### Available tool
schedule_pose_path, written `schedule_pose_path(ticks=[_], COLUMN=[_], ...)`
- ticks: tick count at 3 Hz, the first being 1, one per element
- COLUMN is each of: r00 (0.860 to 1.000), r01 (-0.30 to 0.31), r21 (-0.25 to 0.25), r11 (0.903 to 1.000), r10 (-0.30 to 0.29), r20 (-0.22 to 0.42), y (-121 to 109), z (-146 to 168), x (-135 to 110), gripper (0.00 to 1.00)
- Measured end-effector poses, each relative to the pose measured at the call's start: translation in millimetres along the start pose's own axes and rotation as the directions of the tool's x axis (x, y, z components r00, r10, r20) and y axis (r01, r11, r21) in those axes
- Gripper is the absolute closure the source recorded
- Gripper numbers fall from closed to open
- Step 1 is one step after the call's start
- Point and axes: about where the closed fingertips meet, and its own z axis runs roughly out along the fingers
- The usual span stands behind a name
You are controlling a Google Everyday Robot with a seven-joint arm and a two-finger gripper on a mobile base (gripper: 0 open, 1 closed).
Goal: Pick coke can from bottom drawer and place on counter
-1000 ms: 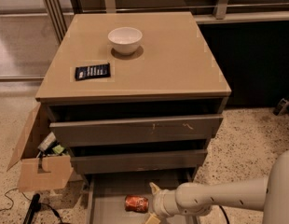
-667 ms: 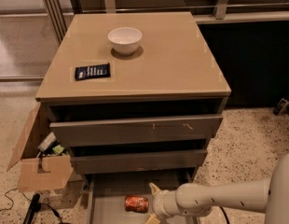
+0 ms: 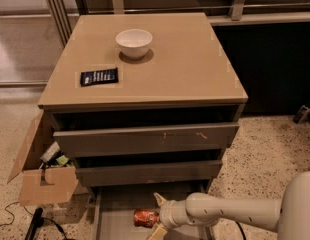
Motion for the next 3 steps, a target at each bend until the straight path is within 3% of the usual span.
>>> schedule_pose_path(ticks=[1,2,3], r00=[0.999,0.998,0.999], r01=[0.040,0.068,-0.003], r21=[0.026,0.061,0.097], r11=[0.9989,0.9958,0.9953], r10=[-0.041,-0.067,0.008], r20=[0.028,-0.015,-0.052], y=[-17,-32,-53], z=[14,22,24], x=[0,15,56], gripper=[0.00,0.00,0.00])
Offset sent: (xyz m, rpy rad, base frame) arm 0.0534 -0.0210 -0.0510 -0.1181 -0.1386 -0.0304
